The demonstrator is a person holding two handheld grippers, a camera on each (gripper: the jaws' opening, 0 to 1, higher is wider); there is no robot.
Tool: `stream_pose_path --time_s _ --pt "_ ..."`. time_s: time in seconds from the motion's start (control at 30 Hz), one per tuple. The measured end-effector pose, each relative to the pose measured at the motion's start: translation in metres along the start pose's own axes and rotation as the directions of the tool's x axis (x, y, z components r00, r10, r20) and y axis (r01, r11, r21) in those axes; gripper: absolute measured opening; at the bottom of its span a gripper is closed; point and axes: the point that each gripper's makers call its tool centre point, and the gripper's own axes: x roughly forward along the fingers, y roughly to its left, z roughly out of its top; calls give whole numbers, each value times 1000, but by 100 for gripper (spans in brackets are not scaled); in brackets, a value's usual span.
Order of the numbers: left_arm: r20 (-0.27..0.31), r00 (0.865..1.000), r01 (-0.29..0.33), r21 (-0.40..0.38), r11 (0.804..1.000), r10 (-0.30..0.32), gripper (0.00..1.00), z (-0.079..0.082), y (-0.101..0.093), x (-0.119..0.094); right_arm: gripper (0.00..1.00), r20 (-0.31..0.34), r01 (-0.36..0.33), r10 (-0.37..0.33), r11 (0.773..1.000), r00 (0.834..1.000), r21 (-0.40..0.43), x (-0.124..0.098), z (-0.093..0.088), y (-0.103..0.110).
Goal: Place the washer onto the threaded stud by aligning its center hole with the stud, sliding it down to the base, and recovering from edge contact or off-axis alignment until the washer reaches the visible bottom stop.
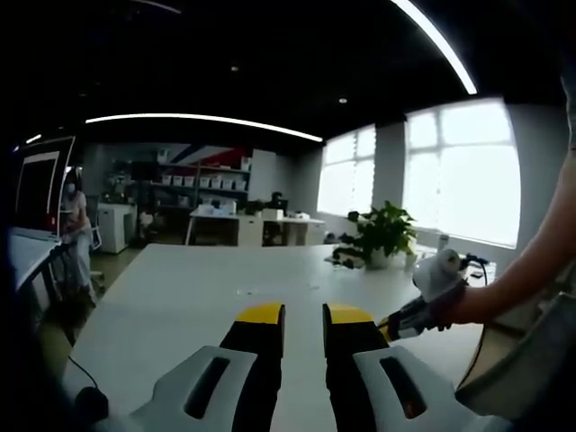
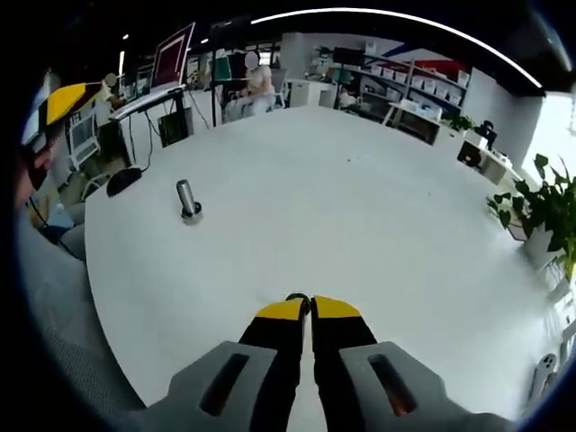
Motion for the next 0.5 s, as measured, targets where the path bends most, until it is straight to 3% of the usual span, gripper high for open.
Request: stream_pose_path --time_s 0.5 --pt "-6 1000 0 -2 1000 0 15 -2 0 2 5 -20 -10 10 1000 1000 8 8 -3 -1"
